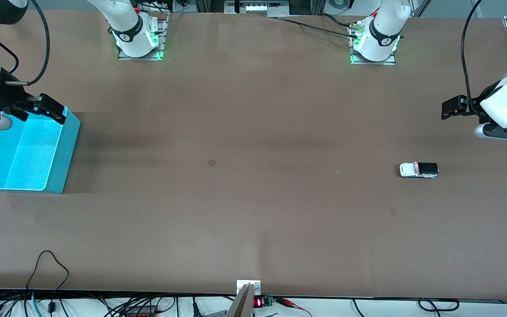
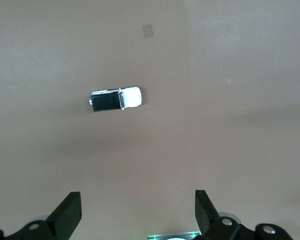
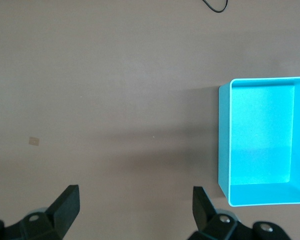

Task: Wind and store white jeep toy
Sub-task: 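Move the left gripper over the white toy jeep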

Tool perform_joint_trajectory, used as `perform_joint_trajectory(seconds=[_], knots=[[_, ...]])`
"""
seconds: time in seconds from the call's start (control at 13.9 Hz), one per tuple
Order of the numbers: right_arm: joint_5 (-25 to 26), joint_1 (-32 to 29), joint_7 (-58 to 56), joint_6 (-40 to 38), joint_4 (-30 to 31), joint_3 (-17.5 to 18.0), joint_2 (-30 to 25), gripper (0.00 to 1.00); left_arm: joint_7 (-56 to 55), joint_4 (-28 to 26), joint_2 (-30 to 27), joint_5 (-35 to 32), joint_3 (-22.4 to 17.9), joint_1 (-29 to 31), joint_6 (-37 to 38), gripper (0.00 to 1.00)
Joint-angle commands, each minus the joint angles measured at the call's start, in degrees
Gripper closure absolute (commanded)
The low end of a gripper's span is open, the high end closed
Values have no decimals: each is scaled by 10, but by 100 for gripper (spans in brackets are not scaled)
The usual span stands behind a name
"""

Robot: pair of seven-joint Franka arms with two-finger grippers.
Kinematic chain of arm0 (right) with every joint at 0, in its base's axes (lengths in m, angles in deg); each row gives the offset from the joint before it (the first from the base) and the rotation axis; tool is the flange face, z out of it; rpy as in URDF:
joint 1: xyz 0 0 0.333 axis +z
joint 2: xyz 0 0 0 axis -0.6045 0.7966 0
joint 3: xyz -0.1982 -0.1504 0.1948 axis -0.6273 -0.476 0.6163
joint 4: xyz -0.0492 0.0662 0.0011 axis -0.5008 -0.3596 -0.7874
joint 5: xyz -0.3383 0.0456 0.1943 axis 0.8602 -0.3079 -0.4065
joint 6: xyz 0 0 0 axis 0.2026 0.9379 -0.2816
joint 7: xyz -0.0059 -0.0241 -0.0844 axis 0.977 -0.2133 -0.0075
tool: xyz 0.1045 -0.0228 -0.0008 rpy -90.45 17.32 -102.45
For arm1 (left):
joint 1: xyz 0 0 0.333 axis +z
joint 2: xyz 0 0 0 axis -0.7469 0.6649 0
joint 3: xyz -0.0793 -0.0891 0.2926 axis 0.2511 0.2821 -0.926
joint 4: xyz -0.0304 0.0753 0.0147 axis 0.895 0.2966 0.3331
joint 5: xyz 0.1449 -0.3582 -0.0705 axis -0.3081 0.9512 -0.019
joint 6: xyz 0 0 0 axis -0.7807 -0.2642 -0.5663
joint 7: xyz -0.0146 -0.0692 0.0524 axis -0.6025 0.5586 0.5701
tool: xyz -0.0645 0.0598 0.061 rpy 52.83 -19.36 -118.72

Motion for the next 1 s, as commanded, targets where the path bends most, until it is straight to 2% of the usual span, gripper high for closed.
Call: perform_joint_trajectory(seconds=[0.0,0.29,0.5,0.57,0.79,0.93], knots=[[-4,2,-4,-1,2,-3,-3,0,45,15,7,4,-5,-1,15,0],[-4,2,-15,-1,2,-3,0,0,123,17,18,-5,-6,10,6,0],[-4,0,-16,-2,1,-3,0,0,238,18,32,-11,-9,22,-14,0],[-4,0,-16,-2,1,-3,0,0,283,13,37,-35,-8,24,-18,0],[-4,1,-16,-1,1,-3,0,0,435,5,79,-39,-8,51,-82,0],[-4,1,-17,-2,1,-3,0,0,531,-34,89,-40,-8,60,-154,0]])
